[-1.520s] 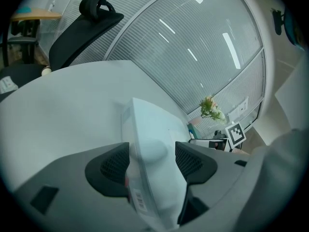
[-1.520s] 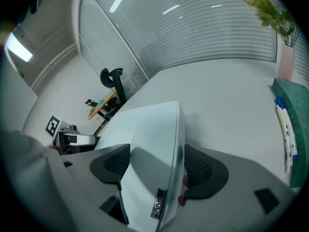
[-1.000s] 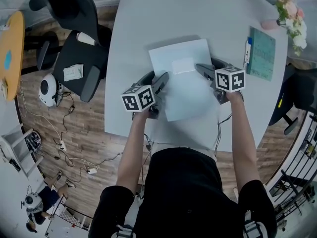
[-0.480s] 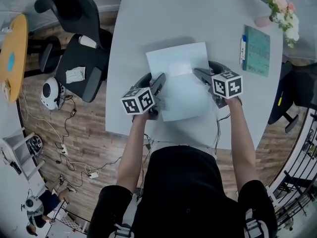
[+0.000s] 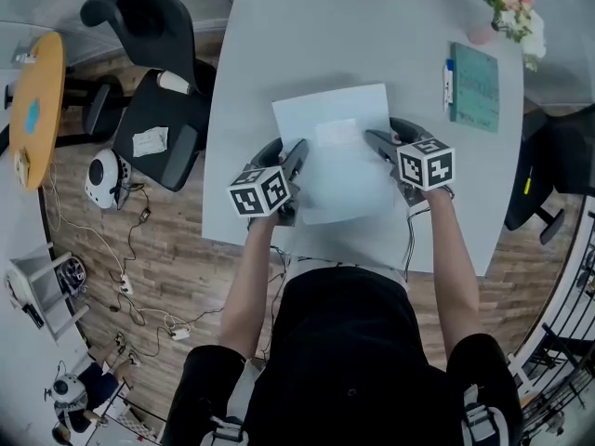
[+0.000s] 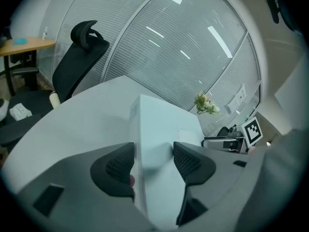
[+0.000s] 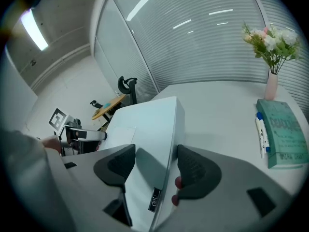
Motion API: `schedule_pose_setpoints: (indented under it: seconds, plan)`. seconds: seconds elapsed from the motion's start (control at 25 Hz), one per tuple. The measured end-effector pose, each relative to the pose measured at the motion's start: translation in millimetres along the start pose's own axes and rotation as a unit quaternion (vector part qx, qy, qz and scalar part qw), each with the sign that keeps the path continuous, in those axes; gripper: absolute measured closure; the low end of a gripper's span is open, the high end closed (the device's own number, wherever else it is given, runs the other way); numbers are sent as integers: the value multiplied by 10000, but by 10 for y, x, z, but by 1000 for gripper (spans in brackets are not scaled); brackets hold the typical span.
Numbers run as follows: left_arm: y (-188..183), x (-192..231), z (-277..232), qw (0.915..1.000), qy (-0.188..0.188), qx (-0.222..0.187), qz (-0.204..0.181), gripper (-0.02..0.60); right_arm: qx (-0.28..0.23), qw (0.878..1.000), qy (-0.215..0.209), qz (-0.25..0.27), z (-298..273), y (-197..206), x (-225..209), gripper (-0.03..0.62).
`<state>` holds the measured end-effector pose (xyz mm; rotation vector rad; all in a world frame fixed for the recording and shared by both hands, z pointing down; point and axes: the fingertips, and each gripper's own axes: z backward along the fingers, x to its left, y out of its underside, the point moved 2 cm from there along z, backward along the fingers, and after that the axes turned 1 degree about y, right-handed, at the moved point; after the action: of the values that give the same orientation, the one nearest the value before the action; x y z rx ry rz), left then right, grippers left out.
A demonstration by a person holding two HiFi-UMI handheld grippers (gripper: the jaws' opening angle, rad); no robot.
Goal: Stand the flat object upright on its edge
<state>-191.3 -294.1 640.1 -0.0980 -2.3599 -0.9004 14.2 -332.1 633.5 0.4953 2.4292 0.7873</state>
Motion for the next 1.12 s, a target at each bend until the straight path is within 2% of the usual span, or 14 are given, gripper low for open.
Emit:
schedule_pose_setpoints:
  seconds: [0.6,1.12]
  plan:
    - [178,-426,479,9989,-97,-213,-403,322,-442,9988,-129,183,599,133,219,345]
    - [162,-918,808,9933,-93,-526,-1023,333,-875,9940,-101,644,1224,144,333,381]
